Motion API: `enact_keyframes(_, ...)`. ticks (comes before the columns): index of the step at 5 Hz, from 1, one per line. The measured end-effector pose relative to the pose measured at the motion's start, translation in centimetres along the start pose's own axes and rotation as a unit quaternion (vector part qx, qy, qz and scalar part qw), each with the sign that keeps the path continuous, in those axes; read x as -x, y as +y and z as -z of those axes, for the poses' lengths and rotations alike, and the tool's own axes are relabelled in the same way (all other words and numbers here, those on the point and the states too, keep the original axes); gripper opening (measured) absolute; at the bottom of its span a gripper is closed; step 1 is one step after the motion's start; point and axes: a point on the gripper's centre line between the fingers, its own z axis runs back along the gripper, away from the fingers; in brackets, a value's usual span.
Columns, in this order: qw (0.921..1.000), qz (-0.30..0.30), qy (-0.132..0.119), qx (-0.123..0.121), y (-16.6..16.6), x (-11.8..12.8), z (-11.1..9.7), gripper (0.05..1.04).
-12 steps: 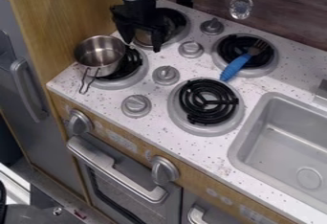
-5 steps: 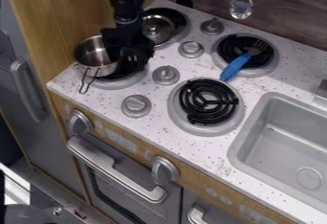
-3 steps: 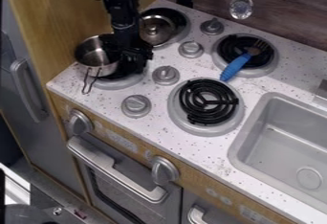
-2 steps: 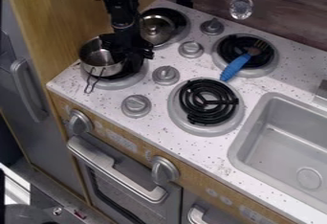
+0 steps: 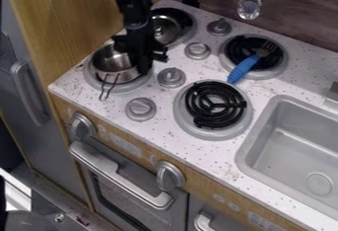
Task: Moved the silver pot to the bottom right corner burner.
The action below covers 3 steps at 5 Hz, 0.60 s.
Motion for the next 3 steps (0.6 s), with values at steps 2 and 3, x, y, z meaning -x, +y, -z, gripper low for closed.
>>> enact_keyframes(2, 0.9933, 0.113, -0.023, 0.008, -8.8, -1.3, -3.6, 0.071)
enact_keyframes(3, 0.9893, 0.141, -0.026, 0.028, -13.6, -1.0, -3.4, 0.071)
